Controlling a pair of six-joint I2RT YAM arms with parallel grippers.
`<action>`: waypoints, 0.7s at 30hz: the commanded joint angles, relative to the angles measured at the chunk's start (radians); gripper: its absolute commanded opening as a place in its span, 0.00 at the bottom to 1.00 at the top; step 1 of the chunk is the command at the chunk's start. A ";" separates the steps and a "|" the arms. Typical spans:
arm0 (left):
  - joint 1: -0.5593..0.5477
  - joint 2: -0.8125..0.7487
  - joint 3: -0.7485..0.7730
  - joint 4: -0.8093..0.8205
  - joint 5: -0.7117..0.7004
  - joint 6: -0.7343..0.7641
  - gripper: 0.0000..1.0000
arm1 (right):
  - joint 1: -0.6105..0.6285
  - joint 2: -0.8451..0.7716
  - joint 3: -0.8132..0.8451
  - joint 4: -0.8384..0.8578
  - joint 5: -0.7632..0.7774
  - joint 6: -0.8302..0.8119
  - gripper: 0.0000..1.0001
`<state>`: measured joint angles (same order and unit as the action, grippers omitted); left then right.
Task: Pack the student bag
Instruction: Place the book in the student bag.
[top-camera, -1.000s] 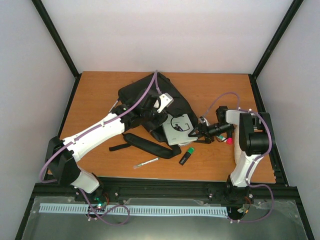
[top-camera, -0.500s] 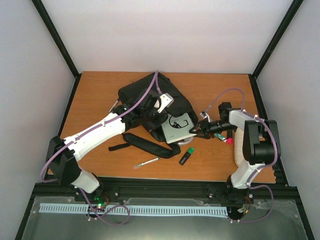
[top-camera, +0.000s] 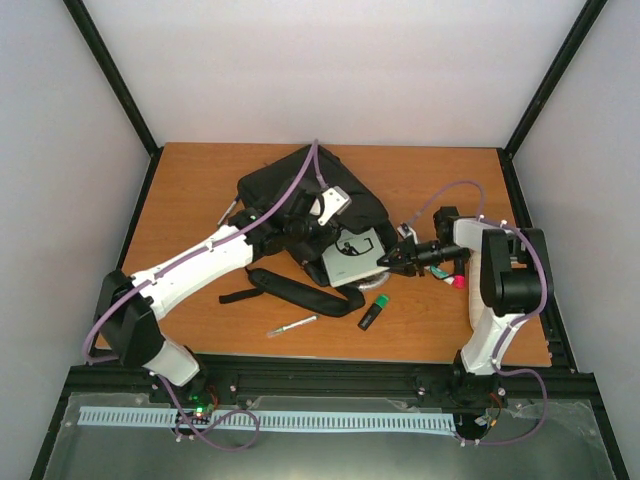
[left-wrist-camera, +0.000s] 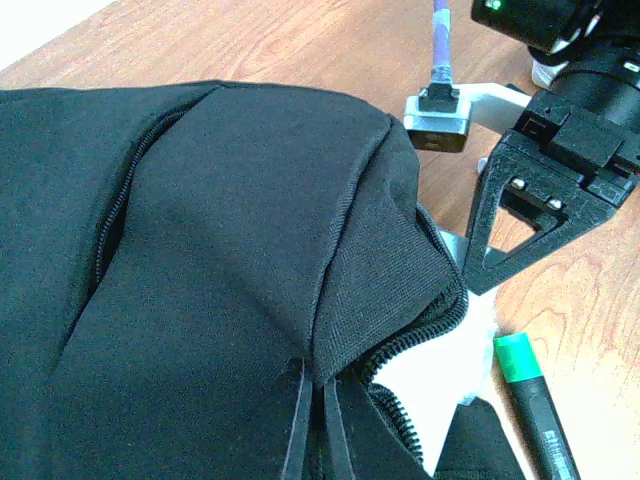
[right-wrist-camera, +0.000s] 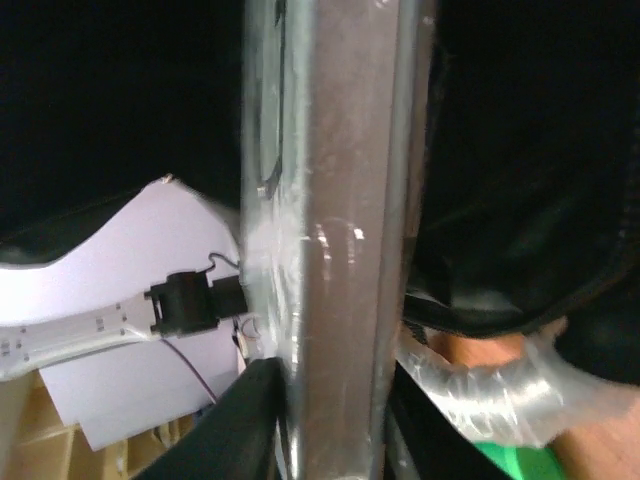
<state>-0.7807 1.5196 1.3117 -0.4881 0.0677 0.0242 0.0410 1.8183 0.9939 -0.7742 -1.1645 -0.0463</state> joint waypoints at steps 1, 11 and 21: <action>-0.005 -0.006 0.049 0.128 0.065 0.021 0.01 | 0.009 0.043 0.045 0.031 -0.115 0.000 0.13; -0.005 -0.020 0.038 0.111 0.148 0.097 0.01 | 0.007 0.052 0.063 -0.062 -0.299 -0.130 0.03; -0.006 -0.051 0.030 0.112 0.296 0.207 0.01 | 0.126 0.084 0.132 -0.149 -0.404 -0.209 0.03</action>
<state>-0.7799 1.5238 1.3083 -0.4862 0.2340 0.1642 0.1097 1.9003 1.0615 -0.9226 -1.4063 -0.1909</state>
